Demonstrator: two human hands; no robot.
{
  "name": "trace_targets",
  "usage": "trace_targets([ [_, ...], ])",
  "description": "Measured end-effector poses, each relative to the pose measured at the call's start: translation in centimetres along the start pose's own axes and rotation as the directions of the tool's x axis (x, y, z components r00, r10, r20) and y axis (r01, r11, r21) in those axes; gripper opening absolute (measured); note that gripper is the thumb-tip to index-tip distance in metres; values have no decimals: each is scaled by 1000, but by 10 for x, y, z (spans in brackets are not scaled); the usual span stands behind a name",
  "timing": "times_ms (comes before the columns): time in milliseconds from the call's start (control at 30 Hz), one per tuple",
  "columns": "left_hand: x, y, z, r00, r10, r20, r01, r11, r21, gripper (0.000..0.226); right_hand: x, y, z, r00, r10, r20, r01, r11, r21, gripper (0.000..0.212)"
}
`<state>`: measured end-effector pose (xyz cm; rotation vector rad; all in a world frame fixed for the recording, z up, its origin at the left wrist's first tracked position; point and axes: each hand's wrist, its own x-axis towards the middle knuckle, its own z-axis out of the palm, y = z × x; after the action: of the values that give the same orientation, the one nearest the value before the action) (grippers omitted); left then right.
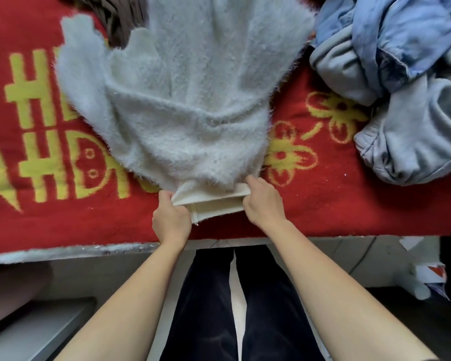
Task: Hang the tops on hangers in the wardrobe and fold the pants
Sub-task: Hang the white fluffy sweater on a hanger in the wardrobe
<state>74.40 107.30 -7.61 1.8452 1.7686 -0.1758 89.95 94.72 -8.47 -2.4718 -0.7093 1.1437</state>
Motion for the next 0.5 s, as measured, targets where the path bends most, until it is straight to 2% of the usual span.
trace_targets([
  [33, -4, 0, -6, 1000, 24, -5, -24, 999, -27, 29, -4, -1, -4, 998, 54, 32, -55, 997, 51, 11],
  [100, -12, 9, -21, 995, 102, -5, -102, 992, -74, 26, -16, -3, -20, 993, 100, 69, -107, 989, 100, 21],
  [233, -28, 41, -72, 964, 265, -3, -265, 962, -60, 30, -51, -18, -61, 996, 79, 52, -81, 995, 54, 20],
  [333, -45, 63, -131, 946, 318, -56, -322, 942, -93, 24, -82, -51, -100, 996, 44, 80, -45, 999, 19, 30],
  [400, -59, 77, -175, 934, 321, -157, -344, 927, -151, 20, -95, -87, -136, 999, -30, -24, 31, 998, 47, 41],
  [500, -74, 103, -253, 898, 316, -307, -385, 901, -199, 19, -112, -165, -209, 962, -102, -254, 169, 951, 260, 29],
])
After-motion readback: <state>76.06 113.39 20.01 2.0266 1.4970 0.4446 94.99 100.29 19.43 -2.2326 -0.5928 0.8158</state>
